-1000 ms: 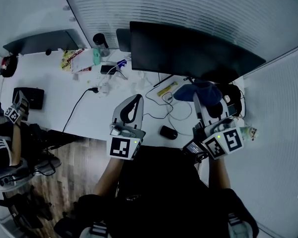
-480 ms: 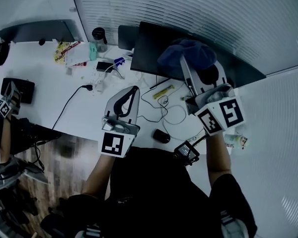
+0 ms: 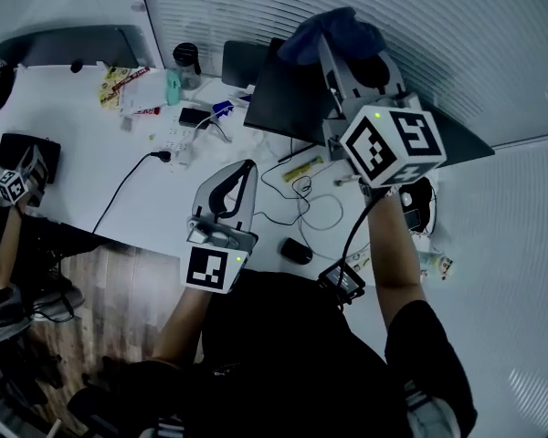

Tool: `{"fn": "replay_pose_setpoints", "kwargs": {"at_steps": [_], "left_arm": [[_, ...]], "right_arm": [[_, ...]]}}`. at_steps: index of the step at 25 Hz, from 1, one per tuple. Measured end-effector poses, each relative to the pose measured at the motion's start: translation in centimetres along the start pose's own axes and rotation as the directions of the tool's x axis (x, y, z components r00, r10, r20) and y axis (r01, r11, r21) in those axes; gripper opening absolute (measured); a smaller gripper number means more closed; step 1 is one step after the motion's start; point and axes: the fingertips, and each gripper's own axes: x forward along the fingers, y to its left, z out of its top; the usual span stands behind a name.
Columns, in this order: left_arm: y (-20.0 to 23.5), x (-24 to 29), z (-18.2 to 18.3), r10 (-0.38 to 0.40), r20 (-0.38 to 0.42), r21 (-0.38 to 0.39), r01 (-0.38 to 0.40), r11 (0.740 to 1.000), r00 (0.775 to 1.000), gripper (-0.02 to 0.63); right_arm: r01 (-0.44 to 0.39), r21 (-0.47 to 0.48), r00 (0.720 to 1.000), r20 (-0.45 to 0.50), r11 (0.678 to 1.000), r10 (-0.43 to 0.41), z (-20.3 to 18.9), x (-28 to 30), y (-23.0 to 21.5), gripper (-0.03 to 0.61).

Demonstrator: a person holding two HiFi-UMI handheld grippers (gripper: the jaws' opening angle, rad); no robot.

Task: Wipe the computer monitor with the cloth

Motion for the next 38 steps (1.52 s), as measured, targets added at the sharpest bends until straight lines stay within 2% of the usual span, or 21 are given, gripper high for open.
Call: {"fn": "replay_pose_setpoints", "kwargs": {"at_steps": [9, 13, 38], "left_arm": [[0.8, -0.2, -1.3, 0.013, -0.030, -0.020, -0.014, 1.000, 0.999, 0.008], [0.5, -0.2, -1.6, 0.011, -0.034, -0.021, -0.012, 1.000, 0.999, 0.008], [-2.5, -1.3, -2.0, -0.014, -0.043, -0.002, 0.013, 1.000, 0.999, 0.008]], "right_arm": [[-0.011, 0.057, 0.989, -0.149, 0.998, 0.019, -4.4, 4.3, 0.8, 0.120], [-0.008, 0.035, 0.982, -0.191, 0.999, 0.014, -5.5, 4.3, 0.8, 0.121], [0.081, 0.041, 0.981, -0.178, 0.996, -0.073, -5.7, 0.2, -3.3, 0.126]]}}
